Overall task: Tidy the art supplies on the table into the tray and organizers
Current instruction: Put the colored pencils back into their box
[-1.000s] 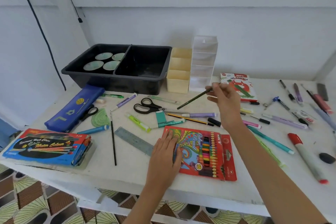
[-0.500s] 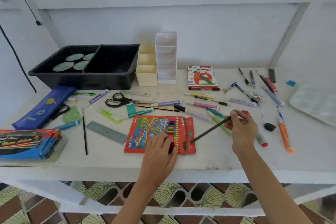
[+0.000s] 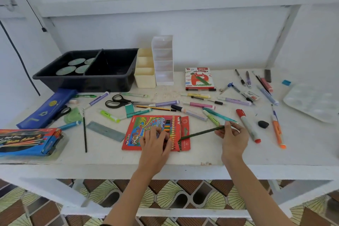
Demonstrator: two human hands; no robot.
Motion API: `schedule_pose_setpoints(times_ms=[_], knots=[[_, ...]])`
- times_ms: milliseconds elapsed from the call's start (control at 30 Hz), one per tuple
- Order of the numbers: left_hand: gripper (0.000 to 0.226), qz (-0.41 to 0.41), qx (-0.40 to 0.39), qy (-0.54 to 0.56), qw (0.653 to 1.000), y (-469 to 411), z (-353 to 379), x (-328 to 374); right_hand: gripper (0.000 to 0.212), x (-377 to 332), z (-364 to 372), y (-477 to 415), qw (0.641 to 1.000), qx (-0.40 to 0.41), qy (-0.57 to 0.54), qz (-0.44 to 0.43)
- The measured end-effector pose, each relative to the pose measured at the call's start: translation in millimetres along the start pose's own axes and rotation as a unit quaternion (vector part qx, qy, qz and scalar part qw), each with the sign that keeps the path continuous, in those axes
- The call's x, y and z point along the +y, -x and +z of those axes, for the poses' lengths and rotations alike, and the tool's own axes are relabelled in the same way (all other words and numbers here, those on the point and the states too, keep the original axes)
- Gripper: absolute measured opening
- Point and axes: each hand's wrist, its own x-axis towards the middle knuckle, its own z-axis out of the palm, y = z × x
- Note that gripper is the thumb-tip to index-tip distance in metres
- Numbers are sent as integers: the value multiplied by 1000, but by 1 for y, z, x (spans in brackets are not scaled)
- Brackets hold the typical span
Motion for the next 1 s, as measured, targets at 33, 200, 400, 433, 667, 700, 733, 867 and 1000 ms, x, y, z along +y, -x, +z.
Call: schedule_pose_setpoints(times_ms=[33,200,400,433,667,700,733,867,1000], knots=[[39,-2,5,16,1000,1,0,-1,18,0,0,2,1000,-1,0,-2],[32,-2,45,45,998,4,0,0,14,8,4,15,999,-36,10,19],[23,-4,85,98,992,7,1,2,23,14,-2,19,977,-67,198,-42],[23,0,88,103,991,8,1,2,24,14,-4,19,960,-93,257,-66],[24,23,121,120,985,10,3,0,18,30,14,42,870,-193,423,-164],[24,25,124,122,984,11,4,0,17,33,19,46,858,-195,438,-185],[23,26,125,125,984,11,4,0,16,36,22,50,847,-196,449,-205],[19,27,121,129,984,10,2,1,9,49,30,59,799,-201,472,-313],[18,17,110,119,987,8,2,3,22,57,29,67,802,-218,444,-336]])
